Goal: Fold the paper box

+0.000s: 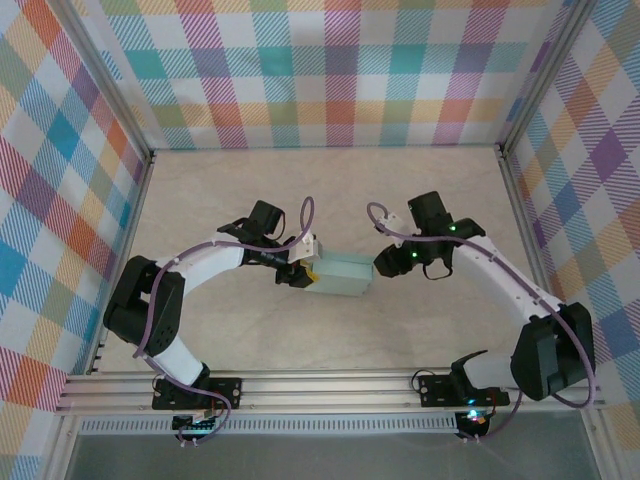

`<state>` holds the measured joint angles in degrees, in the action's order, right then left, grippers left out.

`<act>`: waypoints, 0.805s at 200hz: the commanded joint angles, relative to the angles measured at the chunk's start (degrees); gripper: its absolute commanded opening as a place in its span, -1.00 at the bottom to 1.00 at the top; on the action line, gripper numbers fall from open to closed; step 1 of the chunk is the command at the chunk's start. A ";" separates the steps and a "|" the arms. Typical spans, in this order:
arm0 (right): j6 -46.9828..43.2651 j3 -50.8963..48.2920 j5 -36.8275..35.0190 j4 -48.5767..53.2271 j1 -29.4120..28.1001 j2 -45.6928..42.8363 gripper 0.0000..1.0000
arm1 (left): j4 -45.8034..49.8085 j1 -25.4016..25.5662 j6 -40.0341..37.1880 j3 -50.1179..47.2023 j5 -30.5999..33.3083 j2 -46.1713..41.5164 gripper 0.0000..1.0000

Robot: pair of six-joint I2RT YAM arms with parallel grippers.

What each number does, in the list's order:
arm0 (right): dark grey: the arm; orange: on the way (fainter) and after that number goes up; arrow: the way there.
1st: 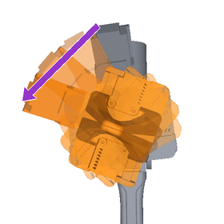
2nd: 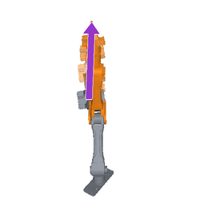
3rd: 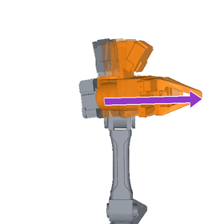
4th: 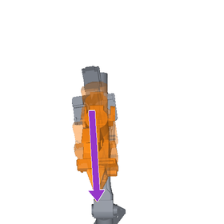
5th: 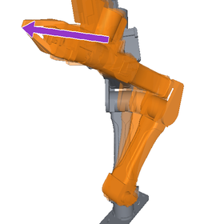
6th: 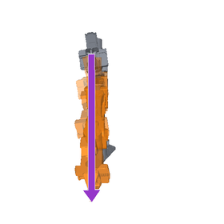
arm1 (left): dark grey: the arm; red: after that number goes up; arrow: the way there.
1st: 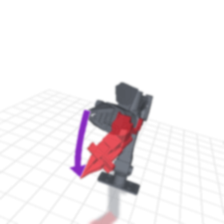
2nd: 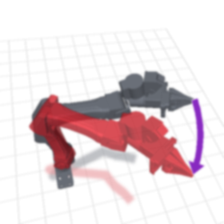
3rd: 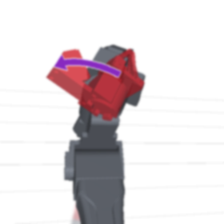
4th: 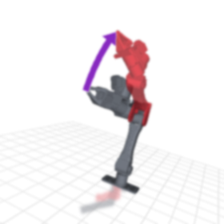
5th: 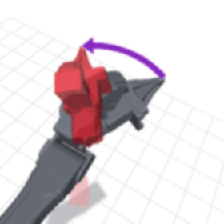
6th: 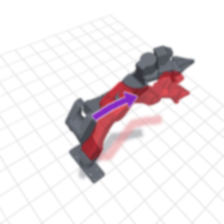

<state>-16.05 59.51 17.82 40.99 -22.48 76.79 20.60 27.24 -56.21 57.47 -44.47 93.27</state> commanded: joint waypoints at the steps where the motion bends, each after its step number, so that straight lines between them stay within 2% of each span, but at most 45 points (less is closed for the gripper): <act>1: -1.98 3.14 1.85 2.17 -0.20 1.41 -0.31 | 0.75 0.50 -0.92 -0.35 -2.02 0.37 -0.36; 22: -3.18 3.00 4.46 3.26 -0.20 1.68 -0.47 | 0.35 0.53 -0.29 -0.34 -2.02 0.68 -0.36; 54: -3.78 2.90 4.70 3.93 -0.26 2.12 -0.49 | 0.00 0.48 0.22 -0.34 -2.20 0.80 -0.37; 77: -3.69 3.31 3.60 4.01 -0.22 2.72 -0.64 | 0.18 0.48 0.22 -0.19 -2.24 0.77 -0.37; 91: -3.98 3.42 2.79 4.05 -0.20 2.92 -0.64 | 0.50 0.46 0.22 -0.04 -2.33 0.83 -0.37; 104: -4.15 3.10 1.65 3.61 -0.22 2.92 -0.49 | 0.63 0.50 0.20 0.03 -2.42 0.86 -0.37; 121: -4.35 2.98 1.27 3.67 -0.24 2.87 -0.51 | 0.67 0.48 0.21 0.09 -2.47 0.94 -0.37; 161: -4.56 2.28 0.72 3.48 -0.21 2.57 -0.71 | 1.20 0.53 0.07 0.39 -2.99 1.12 -0.37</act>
<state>-19.75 61.41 18.52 43.64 -22.48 79.35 20.62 27.24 -56.16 57.47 -44.88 93.47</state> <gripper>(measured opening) 0.160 0.423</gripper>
